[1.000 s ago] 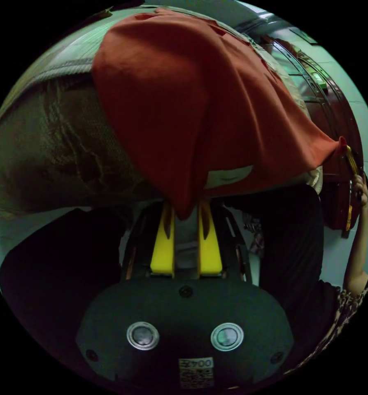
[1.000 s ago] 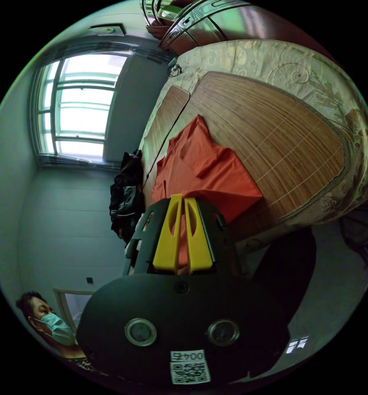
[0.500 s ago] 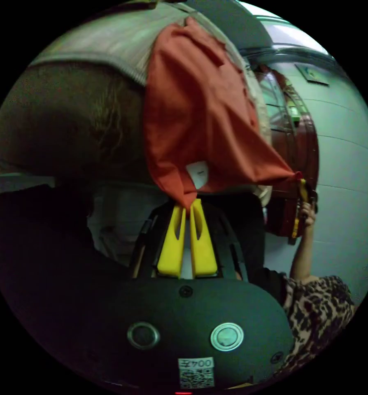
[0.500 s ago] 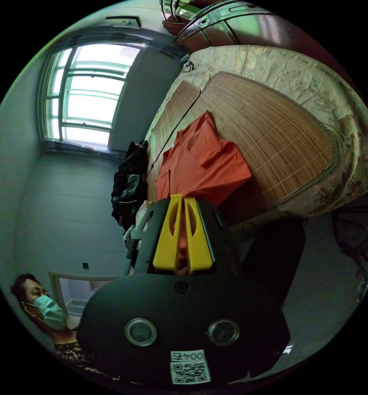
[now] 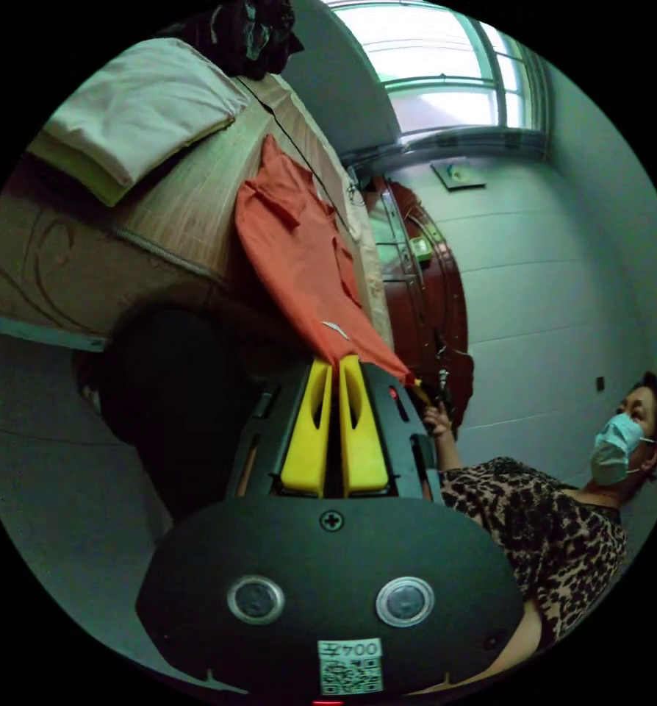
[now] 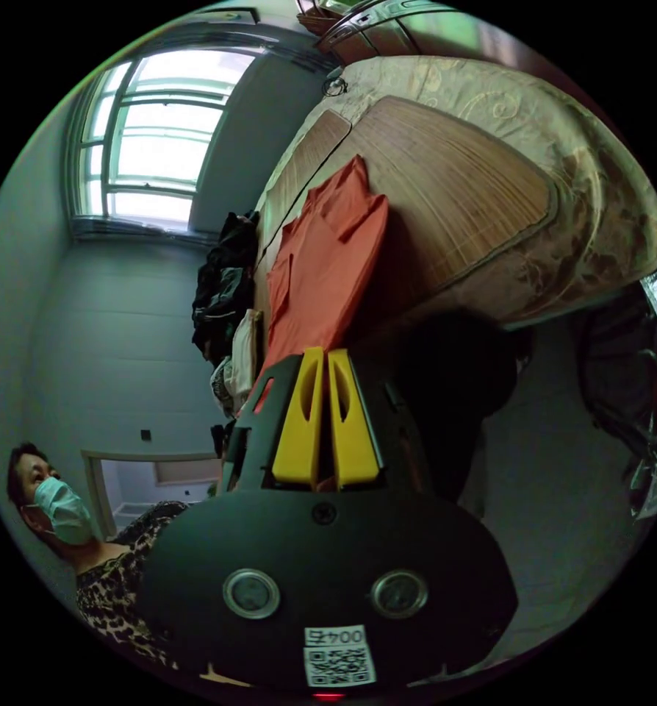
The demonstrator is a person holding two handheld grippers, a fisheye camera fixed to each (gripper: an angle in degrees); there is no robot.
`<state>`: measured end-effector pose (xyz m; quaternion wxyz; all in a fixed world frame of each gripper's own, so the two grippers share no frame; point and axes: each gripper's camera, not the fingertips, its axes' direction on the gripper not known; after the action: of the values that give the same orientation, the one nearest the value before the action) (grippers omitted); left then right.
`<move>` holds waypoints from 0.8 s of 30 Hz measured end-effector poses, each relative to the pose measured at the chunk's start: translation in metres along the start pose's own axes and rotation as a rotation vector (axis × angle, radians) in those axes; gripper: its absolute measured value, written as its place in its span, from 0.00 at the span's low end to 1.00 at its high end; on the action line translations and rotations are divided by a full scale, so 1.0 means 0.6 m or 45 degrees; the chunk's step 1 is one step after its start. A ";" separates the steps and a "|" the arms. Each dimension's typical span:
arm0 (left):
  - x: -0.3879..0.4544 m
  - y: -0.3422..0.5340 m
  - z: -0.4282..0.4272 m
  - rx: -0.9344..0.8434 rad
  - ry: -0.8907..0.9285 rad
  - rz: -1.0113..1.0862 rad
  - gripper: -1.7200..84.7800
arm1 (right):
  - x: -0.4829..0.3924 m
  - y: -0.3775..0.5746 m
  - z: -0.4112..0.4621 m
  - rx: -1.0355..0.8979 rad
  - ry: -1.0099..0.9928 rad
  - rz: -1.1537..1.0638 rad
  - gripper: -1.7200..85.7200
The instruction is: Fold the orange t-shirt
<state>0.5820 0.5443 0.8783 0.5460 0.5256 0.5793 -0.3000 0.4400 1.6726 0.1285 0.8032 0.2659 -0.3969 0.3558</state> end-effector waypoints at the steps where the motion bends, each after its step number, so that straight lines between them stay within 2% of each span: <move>1: -0.006 0.002 -0.004 0.025 0.019 -0.008 0.06 | 0.007 0.011 -0.009 0.015 -0.010 0.008 0.01; 4: -0.015 0.020 -0.031 0.205 0.146 0.052 0.06 | 0.018 0.042 -0.030 0.074 -0.074 -0.010 0.01; 7: -0.009 0.030 -0.059 0.277 0.188 0.110 0.06 | 0.028 0.077 -0.058 0.150 -0.160 -0.015 0.01; 17: 0.049 0.033 -0.143 0.219 0.112 0.233 0.06 | 0.076 0.193 -0.177 0.378 -0.354 0.054 0.01; 24: 0.049 -0.065 -0.138 0.218 0.113 0.186 0.06 | 0.085 0.126 -0.171 0.409 -0.392 0.046 0.01</move>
<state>0.5234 0.6185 0.8601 0.4933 0.6240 0.5352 -0.2843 0.4485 1.8097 0.1259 0.6741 0.4344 -0.4577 0.3839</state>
